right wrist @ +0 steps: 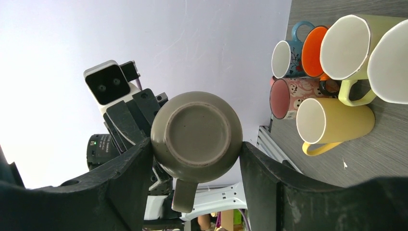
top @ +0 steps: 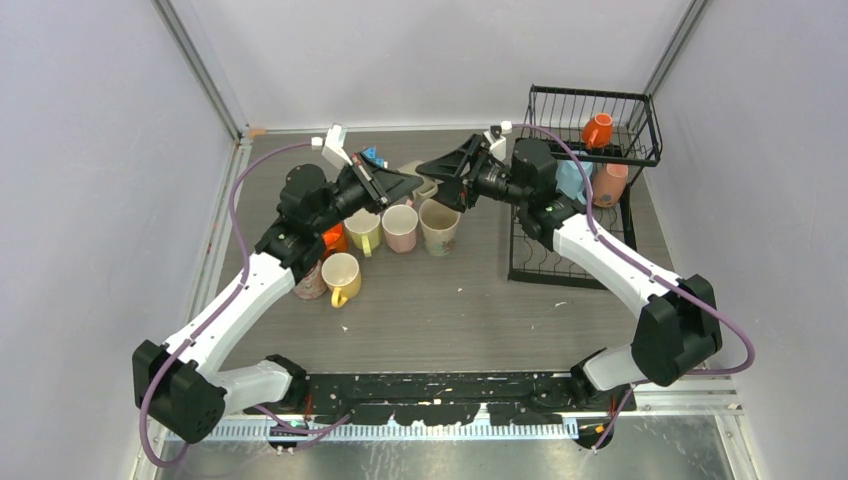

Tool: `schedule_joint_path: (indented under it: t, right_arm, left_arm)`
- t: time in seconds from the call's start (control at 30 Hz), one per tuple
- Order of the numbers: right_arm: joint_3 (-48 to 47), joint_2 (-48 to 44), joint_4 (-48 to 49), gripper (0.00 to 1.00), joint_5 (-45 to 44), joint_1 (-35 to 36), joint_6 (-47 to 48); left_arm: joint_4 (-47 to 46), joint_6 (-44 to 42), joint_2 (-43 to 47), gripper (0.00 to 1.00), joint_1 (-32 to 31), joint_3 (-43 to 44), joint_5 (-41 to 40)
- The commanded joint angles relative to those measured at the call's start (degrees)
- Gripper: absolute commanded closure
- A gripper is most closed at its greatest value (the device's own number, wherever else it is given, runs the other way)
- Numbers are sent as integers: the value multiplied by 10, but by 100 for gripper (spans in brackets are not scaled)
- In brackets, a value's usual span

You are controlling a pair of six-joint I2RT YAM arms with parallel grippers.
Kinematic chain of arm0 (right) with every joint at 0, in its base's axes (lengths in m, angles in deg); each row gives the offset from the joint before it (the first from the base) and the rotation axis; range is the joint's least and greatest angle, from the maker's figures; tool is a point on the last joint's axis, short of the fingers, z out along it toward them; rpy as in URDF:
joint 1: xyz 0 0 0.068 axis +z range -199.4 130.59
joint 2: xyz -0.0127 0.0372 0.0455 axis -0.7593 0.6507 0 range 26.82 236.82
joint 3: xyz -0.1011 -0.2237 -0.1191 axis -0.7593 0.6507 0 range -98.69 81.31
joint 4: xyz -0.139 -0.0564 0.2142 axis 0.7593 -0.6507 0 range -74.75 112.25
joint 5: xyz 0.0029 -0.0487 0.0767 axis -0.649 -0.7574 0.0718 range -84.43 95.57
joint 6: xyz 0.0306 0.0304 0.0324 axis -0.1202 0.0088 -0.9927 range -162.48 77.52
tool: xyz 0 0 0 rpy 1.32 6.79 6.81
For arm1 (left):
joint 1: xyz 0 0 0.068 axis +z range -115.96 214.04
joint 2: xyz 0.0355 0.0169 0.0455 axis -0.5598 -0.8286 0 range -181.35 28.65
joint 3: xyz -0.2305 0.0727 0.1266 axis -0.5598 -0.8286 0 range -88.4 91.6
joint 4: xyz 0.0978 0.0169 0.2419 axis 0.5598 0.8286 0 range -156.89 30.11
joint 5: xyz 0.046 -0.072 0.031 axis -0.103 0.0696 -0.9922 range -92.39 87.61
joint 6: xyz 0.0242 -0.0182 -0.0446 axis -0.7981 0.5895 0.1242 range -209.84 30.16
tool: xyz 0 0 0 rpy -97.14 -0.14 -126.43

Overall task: Unload the cups from the dish rack
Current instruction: Place the cup at the center of the board.

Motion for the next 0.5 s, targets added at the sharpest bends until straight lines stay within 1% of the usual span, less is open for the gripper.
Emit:
schedule_joint_path:
  t: [0.0, 0.03, 0.13, 0.17, 0.2, 0.23, 0.47]
  right_arm:
    - [0, -33, 45, 63, 9, 5, 6]
    - [1, -33, 44, 60, 7, 5, 7]
    - [3, -39, 37, 34, 1, 5, 17]
    - [3, -42, 30, 24, -2, 5, 24]
    - [2, -46, 20, 4, -9, 4, 32]
    - [0, -50, 8, 1, -15, 4, 43]
    - [-10, -80, -76, 0, -67, 5, 99]
  left_arm:
    - [-26, -6, 6, 100, 2, -1, 1]
    - [-21, -8, 7, 100, 2, 0, 0]
    - [-6, -17, 14, 100, 2, 5, -3]
    - [1, -23, 16, 100, 2, 8, -5]
    - [11, -29, 19, 100, 2, 10, -6]
    - [18, -33, 22, 100, 1, 13, -7]
    - [89, -62, 37, 100, 2, 32, -26]
